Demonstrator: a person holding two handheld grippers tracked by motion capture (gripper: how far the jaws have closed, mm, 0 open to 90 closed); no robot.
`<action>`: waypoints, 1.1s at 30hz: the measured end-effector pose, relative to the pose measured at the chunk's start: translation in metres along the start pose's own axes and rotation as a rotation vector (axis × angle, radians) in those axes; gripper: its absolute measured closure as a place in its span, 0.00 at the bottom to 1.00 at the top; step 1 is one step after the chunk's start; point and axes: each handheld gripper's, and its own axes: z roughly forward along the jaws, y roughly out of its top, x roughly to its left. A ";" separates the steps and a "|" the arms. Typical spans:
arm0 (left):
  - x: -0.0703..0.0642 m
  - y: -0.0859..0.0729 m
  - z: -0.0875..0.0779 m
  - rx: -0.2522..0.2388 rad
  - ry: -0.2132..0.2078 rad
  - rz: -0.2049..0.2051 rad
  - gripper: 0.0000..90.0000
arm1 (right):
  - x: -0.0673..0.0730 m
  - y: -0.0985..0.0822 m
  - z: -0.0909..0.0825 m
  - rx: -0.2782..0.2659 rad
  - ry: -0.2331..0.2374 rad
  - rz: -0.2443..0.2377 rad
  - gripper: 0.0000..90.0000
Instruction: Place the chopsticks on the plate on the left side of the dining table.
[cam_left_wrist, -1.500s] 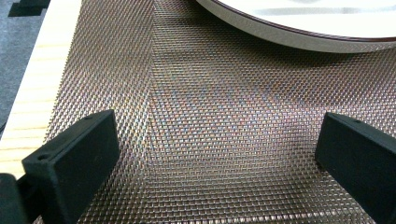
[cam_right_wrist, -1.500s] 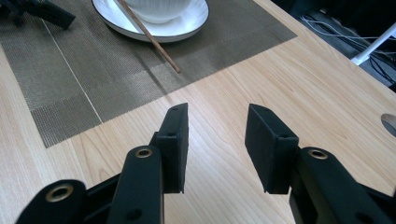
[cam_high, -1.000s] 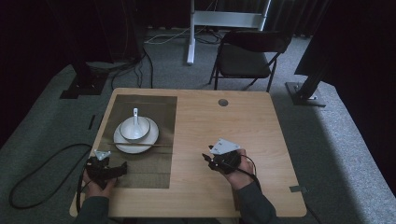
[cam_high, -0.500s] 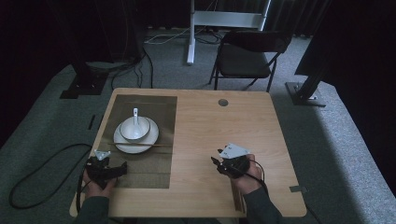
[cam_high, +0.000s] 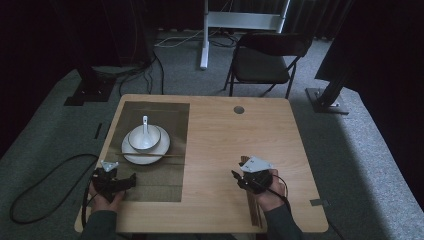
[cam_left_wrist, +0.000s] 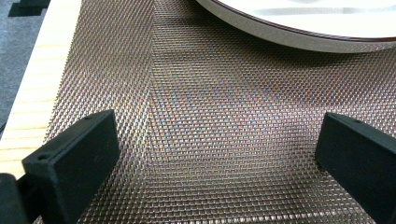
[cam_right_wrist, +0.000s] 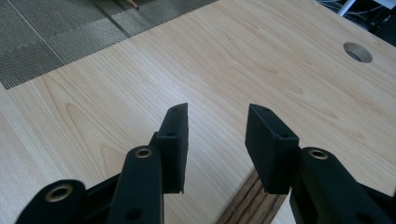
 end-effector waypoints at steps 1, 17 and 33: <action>0.000 0.000 0.000 -0.002 0.000 -0.002 0.00 | -0.001 -0.002 -0.001 0.000 -0.005 0.003 0.66; 0.000 0.000 0.000 -0.002 0.000 -0.003 0.00 | -0.014 -0.030 -0.006 0.028 -0.035 0.063 0.66; 0.000 0.000 0.000 -0.002 0.001 -0.003 0.00 | -0.019 -0.057 -0.008 0.068 -0.037 0.127 0.71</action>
